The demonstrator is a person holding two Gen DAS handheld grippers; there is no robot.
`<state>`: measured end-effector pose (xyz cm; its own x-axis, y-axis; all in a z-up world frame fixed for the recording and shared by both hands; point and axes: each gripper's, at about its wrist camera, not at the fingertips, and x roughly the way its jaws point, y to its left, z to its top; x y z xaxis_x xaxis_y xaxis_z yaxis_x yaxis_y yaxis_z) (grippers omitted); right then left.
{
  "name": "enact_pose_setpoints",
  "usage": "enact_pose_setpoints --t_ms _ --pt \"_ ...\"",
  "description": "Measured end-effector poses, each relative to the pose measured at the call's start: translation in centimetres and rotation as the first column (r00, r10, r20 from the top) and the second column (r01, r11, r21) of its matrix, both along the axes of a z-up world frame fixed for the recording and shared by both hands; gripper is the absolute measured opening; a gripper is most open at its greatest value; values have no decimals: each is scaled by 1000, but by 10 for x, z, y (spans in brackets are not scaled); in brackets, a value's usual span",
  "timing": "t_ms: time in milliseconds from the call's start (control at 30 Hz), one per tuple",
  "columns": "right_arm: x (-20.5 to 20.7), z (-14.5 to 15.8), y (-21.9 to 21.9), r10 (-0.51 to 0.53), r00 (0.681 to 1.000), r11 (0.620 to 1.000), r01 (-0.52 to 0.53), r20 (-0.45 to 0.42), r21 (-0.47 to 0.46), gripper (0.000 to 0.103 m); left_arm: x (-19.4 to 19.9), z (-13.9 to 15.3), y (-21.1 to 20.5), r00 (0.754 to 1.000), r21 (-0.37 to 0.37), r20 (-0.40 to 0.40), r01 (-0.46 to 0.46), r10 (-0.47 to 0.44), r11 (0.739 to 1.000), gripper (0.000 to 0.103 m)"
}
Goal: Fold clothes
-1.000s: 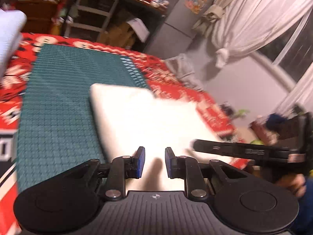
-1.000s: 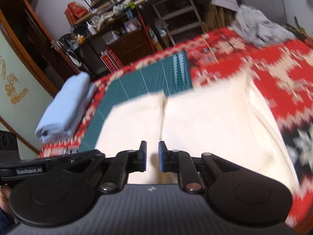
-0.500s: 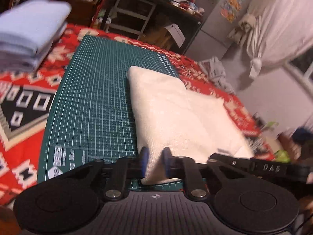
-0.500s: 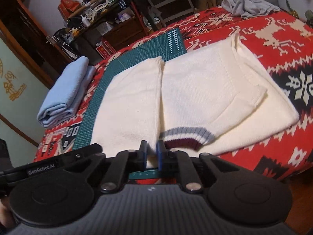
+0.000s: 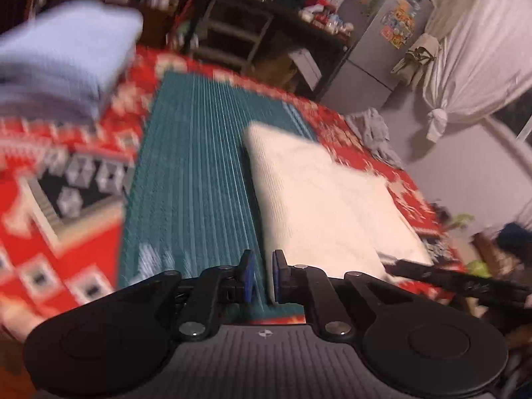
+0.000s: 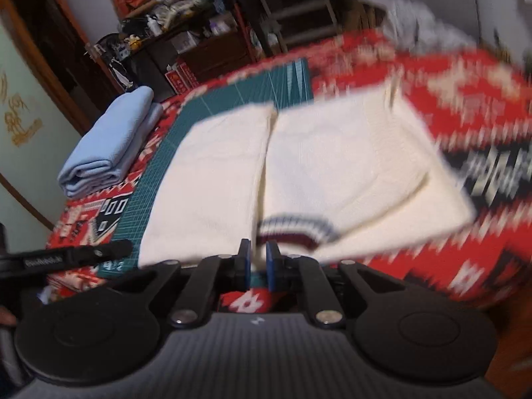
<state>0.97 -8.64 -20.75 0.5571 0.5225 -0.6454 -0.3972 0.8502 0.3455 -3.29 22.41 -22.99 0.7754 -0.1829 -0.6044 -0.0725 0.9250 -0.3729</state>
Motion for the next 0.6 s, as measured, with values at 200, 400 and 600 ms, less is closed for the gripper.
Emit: enact_pose_setpoints --t_ms 200,400,600 --pt "16 21 45 77 989 996 -72 128 -46 11 47 12 -20 994 52 78 76 -80 996 10" --pt "22 -1 73 122 980 986 -102 157 -131 11 64 -23 -38 991 97 -7 132 -132 987 6" --pt "9 -19 68 134 979 982 -110 152 -155 10 47 -26 -38 992 93 -3 128 -129 987 6"
